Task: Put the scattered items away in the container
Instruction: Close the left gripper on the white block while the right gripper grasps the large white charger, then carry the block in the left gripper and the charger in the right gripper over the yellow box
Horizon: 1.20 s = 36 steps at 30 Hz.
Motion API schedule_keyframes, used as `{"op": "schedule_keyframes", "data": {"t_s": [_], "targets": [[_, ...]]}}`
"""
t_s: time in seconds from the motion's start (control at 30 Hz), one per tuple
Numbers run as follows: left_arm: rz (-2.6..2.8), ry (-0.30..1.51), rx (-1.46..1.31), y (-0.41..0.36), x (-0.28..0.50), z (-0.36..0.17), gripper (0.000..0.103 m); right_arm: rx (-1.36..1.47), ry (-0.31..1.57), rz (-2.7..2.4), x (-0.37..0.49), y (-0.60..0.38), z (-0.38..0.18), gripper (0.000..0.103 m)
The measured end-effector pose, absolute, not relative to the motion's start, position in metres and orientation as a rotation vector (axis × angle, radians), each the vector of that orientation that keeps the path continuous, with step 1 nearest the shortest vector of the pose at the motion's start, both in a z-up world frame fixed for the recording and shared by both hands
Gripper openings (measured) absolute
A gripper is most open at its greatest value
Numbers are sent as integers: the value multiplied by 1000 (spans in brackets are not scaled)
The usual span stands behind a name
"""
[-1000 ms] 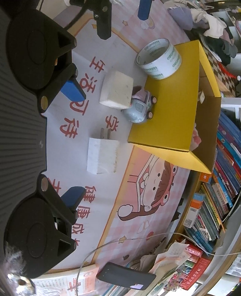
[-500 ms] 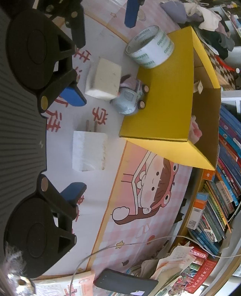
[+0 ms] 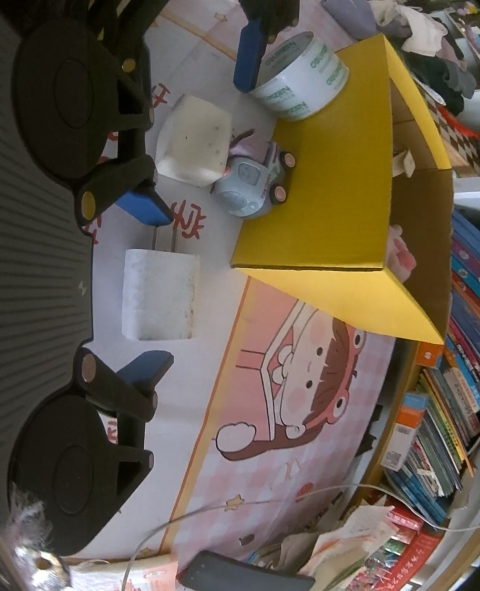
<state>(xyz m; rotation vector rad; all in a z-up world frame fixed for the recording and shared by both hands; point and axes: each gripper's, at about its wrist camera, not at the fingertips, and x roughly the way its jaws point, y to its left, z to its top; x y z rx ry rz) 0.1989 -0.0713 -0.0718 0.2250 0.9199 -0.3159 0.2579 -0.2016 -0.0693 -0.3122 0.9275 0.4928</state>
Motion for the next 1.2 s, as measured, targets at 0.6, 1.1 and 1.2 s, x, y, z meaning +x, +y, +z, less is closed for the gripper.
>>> {"op": "schedule_keyframes", "data": {"t_s": [0.6,1.1,1.2], "targets": [[-382,973,222,-71,193,-74,21,-304,967,551,256,-196,-72,64],[-362,929,192,-62,168,-59,19,-283,939,567,235,-198,-60,63],[-359,914,196,-62,163,-56,19,-278,932,567,231,-199,-57,63]]}}
